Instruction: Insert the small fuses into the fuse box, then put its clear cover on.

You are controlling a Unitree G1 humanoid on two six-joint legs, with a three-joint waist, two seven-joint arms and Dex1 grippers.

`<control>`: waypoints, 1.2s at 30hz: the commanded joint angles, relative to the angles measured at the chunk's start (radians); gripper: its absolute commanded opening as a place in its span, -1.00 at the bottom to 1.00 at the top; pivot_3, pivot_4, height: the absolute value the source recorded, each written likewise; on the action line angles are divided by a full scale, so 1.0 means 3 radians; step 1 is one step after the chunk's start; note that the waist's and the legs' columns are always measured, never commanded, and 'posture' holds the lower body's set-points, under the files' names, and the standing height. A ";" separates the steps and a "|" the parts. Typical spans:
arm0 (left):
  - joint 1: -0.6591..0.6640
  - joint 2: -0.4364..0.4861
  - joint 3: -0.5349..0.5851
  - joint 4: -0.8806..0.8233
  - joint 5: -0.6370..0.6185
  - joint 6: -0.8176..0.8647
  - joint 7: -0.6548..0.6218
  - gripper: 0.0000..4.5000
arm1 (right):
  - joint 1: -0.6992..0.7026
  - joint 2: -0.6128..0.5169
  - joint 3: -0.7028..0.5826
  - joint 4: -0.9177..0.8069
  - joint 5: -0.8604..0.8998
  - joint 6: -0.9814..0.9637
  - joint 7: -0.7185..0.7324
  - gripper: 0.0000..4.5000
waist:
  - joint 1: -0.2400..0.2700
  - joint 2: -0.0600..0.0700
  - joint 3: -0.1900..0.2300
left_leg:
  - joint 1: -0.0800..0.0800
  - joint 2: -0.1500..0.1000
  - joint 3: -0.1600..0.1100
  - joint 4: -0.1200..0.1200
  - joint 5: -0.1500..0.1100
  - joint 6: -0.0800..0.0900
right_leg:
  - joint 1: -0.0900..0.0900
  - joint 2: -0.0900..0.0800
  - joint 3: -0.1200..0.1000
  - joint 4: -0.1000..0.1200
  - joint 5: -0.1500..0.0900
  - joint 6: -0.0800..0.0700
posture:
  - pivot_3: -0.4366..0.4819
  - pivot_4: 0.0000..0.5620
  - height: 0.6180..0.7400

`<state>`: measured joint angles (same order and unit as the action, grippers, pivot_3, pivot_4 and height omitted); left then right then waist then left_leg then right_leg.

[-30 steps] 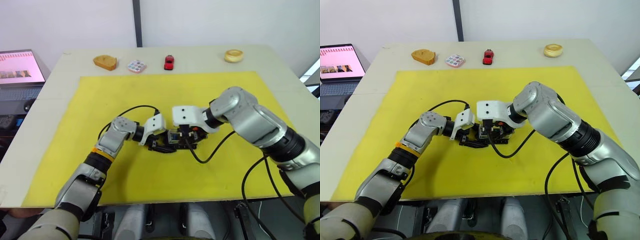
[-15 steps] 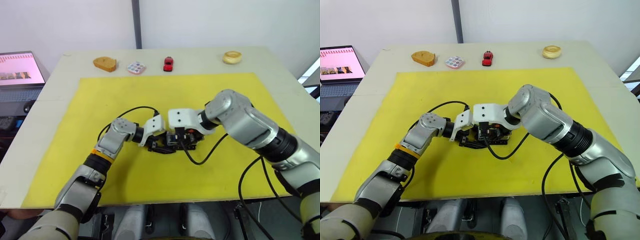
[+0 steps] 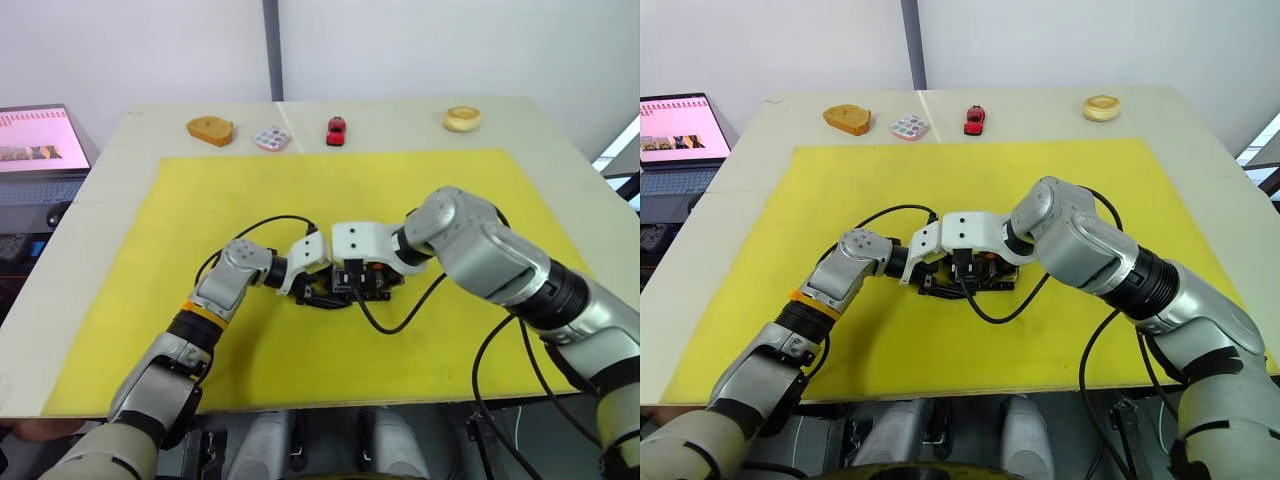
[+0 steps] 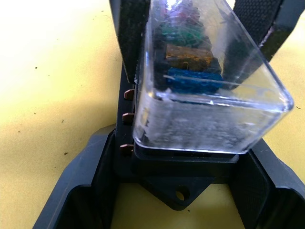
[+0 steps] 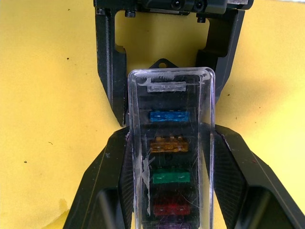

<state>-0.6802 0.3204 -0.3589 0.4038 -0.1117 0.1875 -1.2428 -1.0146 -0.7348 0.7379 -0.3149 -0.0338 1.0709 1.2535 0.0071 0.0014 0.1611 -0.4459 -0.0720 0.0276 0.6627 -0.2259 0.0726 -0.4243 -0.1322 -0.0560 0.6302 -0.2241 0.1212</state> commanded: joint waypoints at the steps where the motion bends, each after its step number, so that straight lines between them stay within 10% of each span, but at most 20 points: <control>1: 0.0082 -0.0008 -0.0050 0.0089 0.0046 0.0030 -0.0015 0.14 | 0.0089 -0.0008 0.0085 -0.0043 0.0033 -0.0018 -0.0018 -0.26 | 0.0000 0.0000 -0.0001 | 0.0000 0.0000 0.0000 0.0000 0.0000 0.0000 | 0.0000 0.0000 0.0000 0.0000 0.0000 0.0000 | -0.05 -0.47 1.00; 6: 0.0071 -0.0020 -0.0039 0.0135 0.0056 0.0001 -0.0006 0.14 | 0.0094 -0.0011 0.0025 -0.0041 0.0047 -0.0052 -0.0042 0.76 | 0.0008 -0.0001 -0.0003 | -0.0001 0.0000 0.0000 0.0000 0.0000 0.0001 | 0.0000 -0.0001 0.0000 0.0000 0.0000 0.0000 | -0.05 -0.47 1.00; 30: -0.0076 0.0192 0.0099 0.0291 -0.0145 0.0512 -0.0306 0.14 | 0.0476 -0.0162 -0.1642 0.0128 0.1130 -0.0367 -0.0045 0.76 | -0.0061 -0.0003 -0.0002 | -0.0002 0.0003 0.0000 -0.0007 -0.0002 -0.0001 | -0.0001 -0.0002 0.0000 -0.0003 -0.0001 0.0001 | -0.05 -0.47 1.00; 36: -0.0050 0.0225 0.0065 0.0227 -0.0111 0.0469 -0.0293 0.14 | 0.0834 0.0145 -0.2050 0.0082 0.1419 -0.0469 -0.0412 -0.29 | -0.0064 -0.0003 -0.0002 | -0.0001 0.0004 0.0000 -0.0010 -0.0003 -0.0001 | 0.0000 -0.0003 0.0001 -0.0005 -0.0001 0.0001 | -0.05 -0.47 1.00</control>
<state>-0.7202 0.3550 -0.3298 0.4504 -0.1783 0.3155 -1.3329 -0.7668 -0.7038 0.1821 -0.2644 0.3610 0.9530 1.1623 -0.0121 0.0006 0.1606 -0.4464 -0.0709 0.0275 0.6595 -0.2268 0.0722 -0.4241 -0.1331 -0.0555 0.6288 -0.2243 0.1214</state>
